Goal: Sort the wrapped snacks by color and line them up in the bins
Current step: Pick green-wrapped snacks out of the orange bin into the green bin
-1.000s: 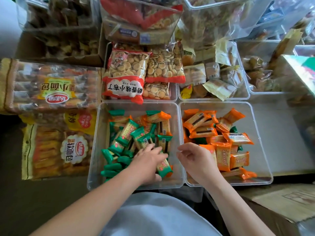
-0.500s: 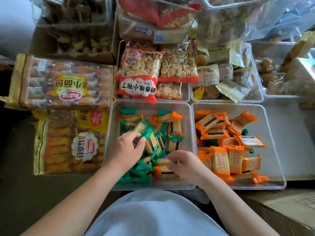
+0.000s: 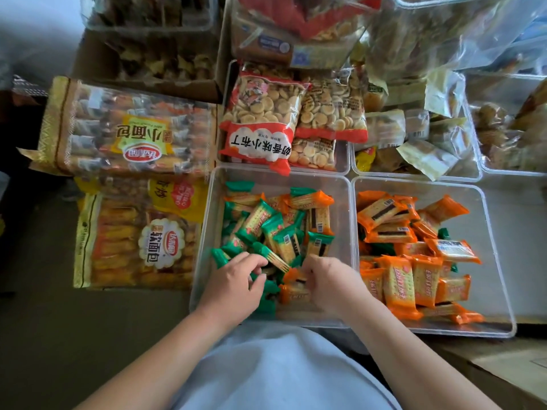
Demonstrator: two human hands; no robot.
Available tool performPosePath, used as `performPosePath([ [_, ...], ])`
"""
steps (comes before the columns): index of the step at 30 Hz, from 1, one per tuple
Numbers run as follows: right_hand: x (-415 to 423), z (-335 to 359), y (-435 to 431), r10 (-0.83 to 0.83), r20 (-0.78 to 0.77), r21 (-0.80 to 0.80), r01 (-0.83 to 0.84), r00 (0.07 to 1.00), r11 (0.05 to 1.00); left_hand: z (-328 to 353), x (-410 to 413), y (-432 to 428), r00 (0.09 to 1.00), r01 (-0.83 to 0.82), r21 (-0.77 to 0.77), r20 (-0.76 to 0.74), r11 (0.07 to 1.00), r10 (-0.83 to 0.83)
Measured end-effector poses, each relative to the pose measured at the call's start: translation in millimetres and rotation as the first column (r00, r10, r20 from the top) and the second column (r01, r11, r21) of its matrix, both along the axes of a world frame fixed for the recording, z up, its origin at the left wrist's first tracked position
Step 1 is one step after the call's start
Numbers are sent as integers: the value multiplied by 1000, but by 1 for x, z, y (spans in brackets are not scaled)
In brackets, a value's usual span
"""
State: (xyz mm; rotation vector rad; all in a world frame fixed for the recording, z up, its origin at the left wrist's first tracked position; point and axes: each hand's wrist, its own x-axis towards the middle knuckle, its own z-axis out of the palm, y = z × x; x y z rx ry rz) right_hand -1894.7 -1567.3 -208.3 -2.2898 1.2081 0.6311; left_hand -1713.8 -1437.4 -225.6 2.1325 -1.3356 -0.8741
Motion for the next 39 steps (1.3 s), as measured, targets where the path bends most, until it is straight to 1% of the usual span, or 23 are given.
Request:
performPosePath([
  [2,-15,30,-4,-75,121,-102,87,990,991,-4,-4,-2,998,66,0,0,998,-66],
  [3,-24,43,-6,-173,202,-94,195,964,976,-6,-8,-6,992,124,19,2,992,-124],
  [4,-33,53,-8,-309,290,-28,331,906,943,-9,-13,-11,981,192,48,0,980,-193],
  [5,-41,60,-9,-458,368,84,462,809,883,-9,-20,-18,965,262,91,-8,961,-262],
  [6,-49,63,-9,-572,421,189,549,703,814,-9,-30,-26,944,329,148,-15,933,-330],
  [7,-56,64,-8,-639,460,255,598,617,760,-8,-40,-36,915,395,215,-3,893,-404],
  [9,-70,61,-4,-719,495,320,668,487,672,-5,-62,-54,821,502,349,97,792,-563],
  [10,-76,59,-1,-753,501,344,700,427,626,-3,-70,-62,766,524,414,153,744,-625],
  [12,-89,56,4,-800,509,384,748,318,542,-4,-81,-73,692,536,502,200,679,-694],
  [17,-121,60,12,-827,536,389,819,171,422,-15,-90,-81,638,534,561,223,632,-737],
  [18,-128,61,12,-821,549,370,835,156,407,-15,-92,-82,640,535,562,217,630,-737],
  [19,-135,61,11,-815,561,349,850,148,394,-14,-93,-82,669,524,544,214,655,-712],
  [20,-142,61,9,-809,573,331,865,134,378,-10,-93,-82,726,494,503,209,709,-655],
  [22,-155,61,2,-798,596,319,884,93,341,3,-89,-82,857,378,383,199,843,-475],
  [24,-168,63,-9,-789,611,314,894,67,319,24,-83,-85,946,214,249,188,944,-264],
  [26,-178,65,-23,-789,610,307,896,75,322,51,-82,-91,994,52,102,90,993,-62],
  [28,-186,69,-36,-792,600,283,897,111,340,73,-94,-104,999,-36,-3,-41,999,36],
  [30,-192,71,-44,-783,607,252,903,132,347,85,-117,-122,987,-38,-54,-156,998,29],
  [31,-195,73,-46,-775,621,248,909,117,336,86,-128,-131,974,-30,-59,-227,998,16],
  [33,-201,76,-50,-753,654,249,919,74,307,85,-147,-148,935,15,5,-354,1000,-13],
  [34,-205,77,-52,-749,659,246,921,69,302,81,-152,-153,932,62,66,-360,996,-34],
  [36,-212,79,-53,-770,627,228,917,120,328,74,-156,-154,957,169,165,-262,972,-122],
  [39,-215,75,-54,-791,573,197,901,215,387,64,-148,-146,967,213,172,-178,962,-182],
])
